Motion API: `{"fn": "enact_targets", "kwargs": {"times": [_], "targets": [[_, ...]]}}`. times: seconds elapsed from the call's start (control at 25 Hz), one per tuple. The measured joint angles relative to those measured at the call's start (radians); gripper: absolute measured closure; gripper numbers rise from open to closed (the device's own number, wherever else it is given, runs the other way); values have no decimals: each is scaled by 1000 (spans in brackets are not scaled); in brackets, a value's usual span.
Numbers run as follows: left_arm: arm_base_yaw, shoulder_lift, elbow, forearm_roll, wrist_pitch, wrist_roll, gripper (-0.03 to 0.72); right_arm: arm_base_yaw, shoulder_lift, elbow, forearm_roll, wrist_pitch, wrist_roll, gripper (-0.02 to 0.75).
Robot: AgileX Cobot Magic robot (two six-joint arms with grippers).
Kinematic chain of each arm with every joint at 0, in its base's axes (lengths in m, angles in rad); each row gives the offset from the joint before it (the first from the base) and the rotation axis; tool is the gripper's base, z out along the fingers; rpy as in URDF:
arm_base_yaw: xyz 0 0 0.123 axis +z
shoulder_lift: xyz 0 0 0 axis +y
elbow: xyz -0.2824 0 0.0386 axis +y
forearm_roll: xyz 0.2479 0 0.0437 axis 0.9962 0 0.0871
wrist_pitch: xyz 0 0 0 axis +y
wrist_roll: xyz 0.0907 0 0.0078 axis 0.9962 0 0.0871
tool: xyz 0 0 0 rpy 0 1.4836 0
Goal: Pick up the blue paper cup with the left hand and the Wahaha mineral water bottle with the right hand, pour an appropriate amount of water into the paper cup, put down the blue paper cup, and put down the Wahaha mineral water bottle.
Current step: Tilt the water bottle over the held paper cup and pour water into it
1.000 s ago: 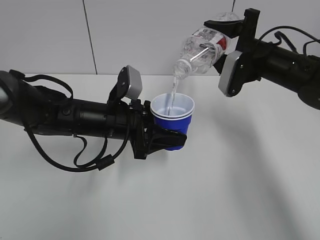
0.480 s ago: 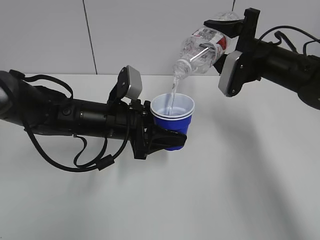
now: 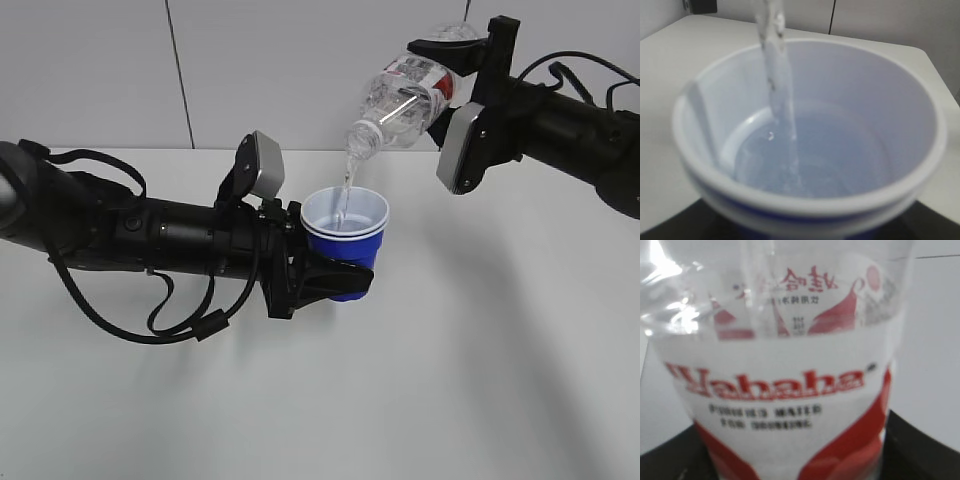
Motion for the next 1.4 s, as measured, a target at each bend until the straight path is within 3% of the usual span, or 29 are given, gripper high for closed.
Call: {"fn": "enact_targets", "kwargs": {"times": [0.88, 1.4], "targets": [[0, 0, 0, 0, 0, 0, 246, 0, 0, 0, 4, -7, 30, 267], [0, 0, 0, -96, 0, 14, 246, 0, 0, 0, 20, -9, 614, 267]]}}
